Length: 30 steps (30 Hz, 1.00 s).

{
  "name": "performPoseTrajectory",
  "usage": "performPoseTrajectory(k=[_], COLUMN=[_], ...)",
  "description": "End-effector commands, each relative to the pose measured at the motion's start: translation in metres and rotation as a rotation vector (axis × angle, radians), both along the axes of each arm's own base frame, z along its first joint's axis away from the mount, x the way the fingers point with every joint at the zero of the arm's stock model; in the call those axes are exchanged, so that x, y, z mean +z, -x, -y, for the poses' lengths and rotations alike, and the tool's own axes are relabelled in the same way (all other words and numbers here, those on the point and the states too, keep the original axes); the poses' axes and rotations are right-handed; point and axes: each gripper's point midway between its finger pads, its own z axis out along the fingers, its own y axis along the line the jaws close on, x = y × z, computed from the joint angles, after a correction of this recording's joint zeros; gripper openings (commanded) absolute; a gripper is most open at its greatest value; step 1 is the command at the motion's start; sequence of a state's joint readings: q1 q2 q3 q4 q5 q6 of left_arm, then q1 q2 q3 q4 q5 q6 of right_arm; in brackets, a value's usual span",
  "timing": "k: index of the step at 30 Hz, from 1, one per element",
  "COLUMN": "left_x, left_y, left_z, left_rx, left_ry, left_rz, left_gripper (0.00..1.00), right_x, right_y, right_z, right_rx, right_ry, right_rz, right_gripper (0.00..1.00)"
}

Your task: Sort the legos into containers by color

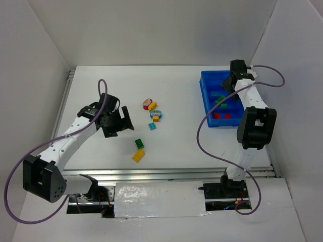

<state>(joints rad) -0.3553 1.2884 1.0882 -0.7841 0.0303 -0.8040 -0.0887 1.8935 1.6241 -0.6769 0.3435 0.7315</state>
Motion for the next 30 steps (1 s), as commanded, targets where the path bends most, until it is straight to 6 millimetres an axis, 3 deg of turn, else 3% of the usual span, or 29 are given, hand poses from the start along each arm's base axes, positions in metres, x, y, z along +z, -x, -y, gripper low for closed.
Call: performPoseTrajectory(k=[1,2,6,8,9,10,11,13,15,16,19,26,30], left_x=[0.003,0.002,-0.012,-0.019,-0.019,-0.022,-0.029,-0.032,-0.043,-0.047,-0.060,-0.093,-0.103], left_y=[0.001,0.000,-0.002,-0.005,-0.005,-0.005,-0.007,-0.006,-0.005,-0.005,-0.008,-0.011,-0.019], left_z=[0.004,0.004,0.010,0.016,0.021,0.022,0.025,0.034,0.036,0.038,0.041,0.043,0.057], left_rx=[-0.058,-0.059,-0.077,-0.074,-0.066,-0.062,-0.057,-0.051,-0.032,-0.011,0.038,0.128,0.131], left_ry=[0.011,0.010,-0.028,-0.054,-0.069,-0.087,-0.109,-0.121,-0.165,-0.167,-0.185,-0.226,-0.214], left_rz=[0.034,0.033,-0.014,-0.036,-0.038,-0.043,-0.055,-0.070,-0.096,-0.103,-0.115,-0.179,-0.185], left_gripper=[0.99,1.00,0.99,0.99,0.99,0.99,0.99,0.99,1.00,1.00,1.00,0.99,0.97], right_x=[0.025,0.025,0.056,0.059,0.075,0.067,0.079,0.065,0.067,0.056,0.052,0.054,0.057], right_y=[0.000,0.004,0.013,0.022,0.027,0.038,0.046,0.062,0.077,0.084,0.105,0.137,0.147], right_z=[0.001,-0.001,-0.024,-0.046,-0.073,-0.086,-0.108,-0.127,-0.151,-0.158,-0.180,-0.193,-0.190], right_rx=[-0.002,0.003,0.069,0.127,0.196,0.227,0.283,0.326,0.391,0.412,0.481,0.539,0.549], right_ry=[0.000,-0.008,-0.042,-0.072,-0.073,-0.085,-0.097,-0.131,-0.187,-0.207,-0.242,-0.299,-0.294], right_rz=[0.030,0.029,0.103,0.105,0.145,0.127,0.165,0.155,0.173,0.158,0.151,0.183,0.197], right_gripper=[0.80,0.81,0.83,0.83,0.83,0.83,0.84,0.83,0.84,0.84,0.84,0.84,0.84])
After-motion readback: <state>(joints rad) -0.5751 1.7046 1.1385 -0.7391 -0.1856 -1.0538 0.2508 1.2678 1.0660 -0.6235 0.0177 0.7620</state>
